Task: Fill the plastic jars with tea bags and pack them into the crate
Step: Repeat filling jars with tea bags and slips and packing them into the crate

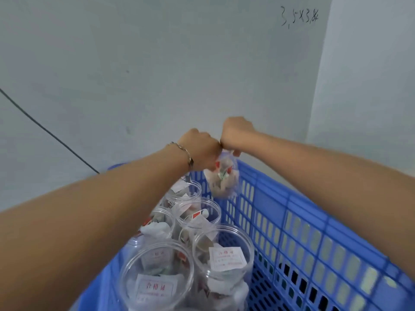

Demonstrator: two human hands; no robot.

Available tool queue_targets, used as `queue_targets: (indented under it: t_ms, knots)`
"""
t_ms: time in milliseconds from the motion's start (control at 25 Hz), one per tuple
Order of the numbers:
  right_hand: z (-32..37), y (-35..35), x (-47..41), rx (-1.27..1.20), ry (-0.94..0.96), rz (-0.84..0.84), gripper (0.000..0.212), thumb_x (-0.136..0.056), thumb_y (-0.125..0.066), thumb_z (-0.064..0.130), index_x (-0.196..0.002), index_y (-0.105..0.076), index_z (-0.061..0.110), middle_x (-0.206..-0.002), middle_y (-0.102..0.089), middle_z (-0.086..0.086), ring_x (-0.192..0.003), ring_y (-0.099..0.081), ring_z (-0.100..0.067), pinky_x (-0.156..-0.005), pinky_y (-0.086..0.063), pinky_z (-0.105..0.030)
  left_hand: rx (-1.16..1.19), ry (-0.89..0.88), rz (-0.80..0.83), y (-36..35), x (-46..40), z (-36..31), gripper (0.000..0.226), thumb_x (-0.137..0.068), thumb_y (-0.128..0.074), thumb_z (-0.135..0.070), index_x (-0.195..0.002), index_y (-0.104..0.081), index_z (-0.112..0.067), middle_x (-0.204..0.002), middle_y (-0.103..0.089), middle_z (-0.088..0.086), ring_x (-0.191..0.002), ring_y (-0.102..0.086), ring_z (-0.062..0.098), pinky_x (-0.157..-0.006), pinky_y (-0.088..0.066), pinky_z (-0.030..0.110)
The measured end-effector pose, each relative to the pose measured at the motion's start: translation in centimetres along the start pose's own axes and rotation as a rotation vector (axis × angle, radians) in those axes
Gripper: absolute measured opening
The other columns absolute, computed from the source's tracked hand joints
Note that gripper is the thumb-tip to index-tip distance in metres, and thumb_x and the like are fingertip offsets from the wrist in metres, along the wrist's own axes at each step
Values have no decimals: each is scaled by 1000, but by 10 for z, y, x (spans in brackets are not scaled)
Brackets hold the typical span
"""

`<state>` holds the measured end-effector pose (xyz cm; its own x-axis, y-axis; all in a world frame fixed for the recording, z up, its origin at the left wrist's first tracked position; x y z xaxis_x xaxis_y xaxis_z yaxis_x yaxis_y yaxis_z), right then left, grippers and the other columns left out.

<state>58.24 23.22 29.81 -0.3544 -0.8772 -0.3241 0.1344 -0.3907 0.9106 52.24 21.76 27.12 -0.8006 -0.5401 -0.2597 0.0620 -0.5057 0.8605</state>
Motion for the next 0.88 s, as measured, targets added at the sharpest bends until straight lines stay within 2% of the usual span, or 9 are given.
queue_targets:
  t_ms: [120, 200, 320, 400, 480, 600, 680, 760, 880]
  knots:
    - [-11, -63, -18, -30, -25, 129, 30, -84, -52, 1, -54, -52, 7, -46, -60, -10, -42, -54, -16, -47, -45, -18, -46, 34, 170, -61, -20, -2, 24, -91, -55, -33, -111, -62, -21, -107, -65, 2, -93, -61, 23, -70, -37, 27]
    - [-21, -108, -23, -11, -62, 323, 28, -90, -50, 8, -63, -58, 6, -51, -66, -7, -53, -60, -16, -54, -46, -19, 44, 81, 349, -96, -28, 3, 16, -91, -56, -33, -103, -64, -25, -93, -63, -4, -72, -58, 15, -61, -38, 22]
    - [-25, -173, -11, 115, 58, 593, 24, -95, -54, 16, -111, -61, 0, -105, -69, -10, -101, -63, -24, -70, -46, -23, 116, 78, 576, -130, -34, 1, 16, -90, -60, -36, -76, -57, -28, -77, -54, -6, -63, -51, 11, -64, -42, 23]
    - [-37, -203, -4, 71, 87, 610, 29, -95, -53, 14, -121, -57, 3, -113, -61, -9, -99, -61, -24, -65, -44, -19, 127, 64, 589, -136, -39, -3, 18, -89, -61, -38, -84, -60, -21, -85, -58, -3, -77, -54, 16, -66, -41, 27]
    - [-55, -231, 0, -85, -44, 629, 21, -95, -50, 12, -111, -59, 2, -102, -60, -9, -86, -60, -20, -63, -46, -17, 144, 61, 558, -132, -41, -4, 24, -90, -60, -39, -83, -61, -16, -83, -58, -2, -79, -53, 16, -63, -38, 26]
    - [-64, -254, 15, -511, -311, 735, 31, -96, -47, 7, -125, -50, -4, -113, -58, -18, -98, -59, -24, -91, -50, -27, 179, 62, 539, -118, -39, -2, 29, -92, -58, -38, -94, -67, -11, -92, -62, -1, -84, -54, 16, -74, -40, 29]
    - [-57, -249, 18, -539, -293, 787, 37, -98, -46, 11, -132, -44, -1, -133, -49, -21, -114, -53, -30, -99, -45, -39, 212, 84, 536, -107, -32, 4, 34, -94, -56, -37, -107, -69, -9, -104, -67, 1, -87, -56, 16, -79, -43, 28]
    - [-44, -211, 4, -489, -245, 663, 27, -96, -47, 10, -121, -53, 1, -126, -53, -22, -98, -55, -27, -84, -46, -36, 245, 113, 495, -94, -25, 12, 33, -94, -56, -34, -114, -68, -11, -114, -67, 1, -100, -60, 18, -84, -42, 28]
    - [4, -118, -15, -734, -98, 461, 16, -90, -49, -1, -79, -58, 6, -80, -57, -15, -66, -52, -20, -63, -43, -29, 267, 145, 394, -68, -5, 28, 32, -93, -57, -23, -123, -61, -14, -121, -63, 3, -111, -57, 21, -90, -43, 28]
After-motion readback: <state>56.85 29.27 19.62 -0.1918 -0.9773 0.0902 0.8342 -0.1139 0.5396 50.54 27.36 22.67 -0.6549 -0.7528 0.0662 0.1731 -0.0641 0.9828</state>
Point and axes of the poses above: each hand's wrist, its own x-axis away from the middle knuckle, its own y-axis out of the back of the hand, z = x × y, the point moved 10 cm from there along -x, towards the middle knuckle
